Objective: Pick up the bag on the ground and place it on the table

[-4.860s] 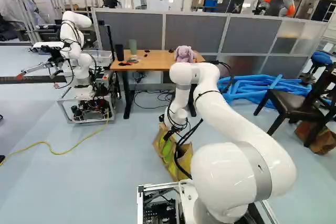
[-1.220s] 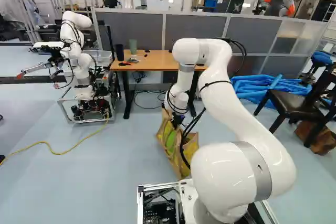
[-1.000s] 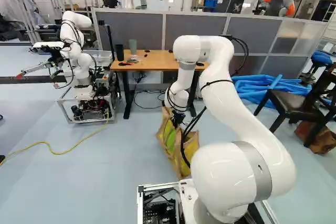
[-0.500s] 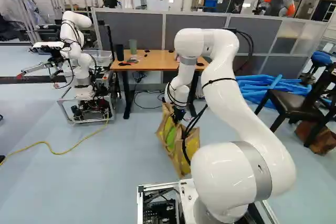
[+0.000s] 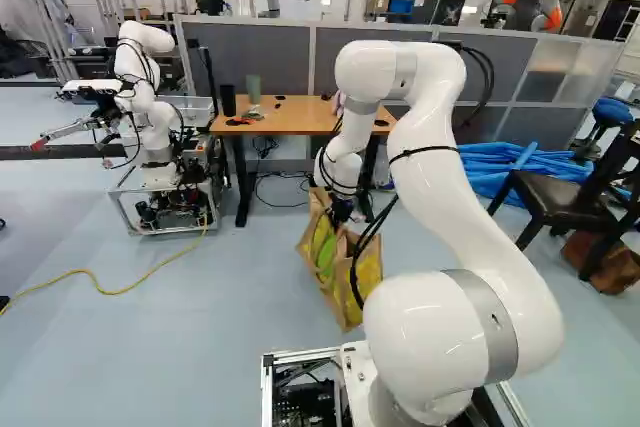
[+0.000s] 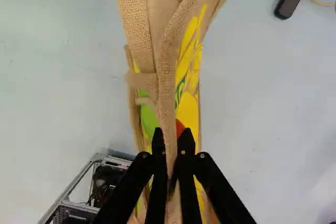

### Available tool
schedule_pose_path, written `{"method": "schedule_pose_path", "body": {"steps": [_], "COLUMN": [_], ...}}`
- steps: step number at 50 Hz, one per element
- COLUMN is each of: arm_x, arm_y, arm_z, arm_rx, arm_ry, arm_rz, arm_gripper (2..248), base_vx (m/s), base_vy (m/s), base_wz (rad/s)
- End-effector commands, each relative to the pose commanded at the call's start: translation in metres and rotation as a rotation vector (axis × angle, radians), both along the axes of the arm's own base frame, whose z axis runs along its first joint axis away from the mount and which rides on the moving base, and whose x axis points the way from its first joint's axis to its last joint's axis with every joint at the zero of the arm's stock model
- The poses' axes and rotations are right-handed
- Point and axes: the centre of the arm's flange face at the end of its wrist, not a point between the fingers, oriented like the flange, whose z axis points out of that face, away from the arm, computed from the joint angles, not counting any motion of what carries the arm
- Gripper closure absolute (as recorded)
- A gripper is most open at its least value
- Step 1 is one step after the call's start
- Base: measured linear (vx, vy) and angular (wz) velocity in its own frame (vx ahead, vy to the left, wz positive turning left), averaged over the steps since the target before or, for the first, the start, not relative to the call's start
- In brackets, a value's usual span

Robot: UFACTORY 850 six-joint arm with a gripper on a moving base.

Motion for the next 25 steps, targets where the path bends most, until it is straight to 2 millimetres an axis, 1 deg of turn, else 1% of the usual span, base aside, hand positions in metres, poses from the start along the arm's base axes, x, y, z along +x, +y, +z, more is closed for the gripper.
{"method": "schedule_pose_path", "body": {"steps": [25], "arm_x": [0.005], "arm_y": [0.000], "arm_z": [0.037], "arm_rx": [0.001], "arm_ry": [0.007], "arm_rz": [0.000], "arm_gripper": [227], "base_vx": [0.000], "base_vy": [0.000], "base_wz": [0.000]}}
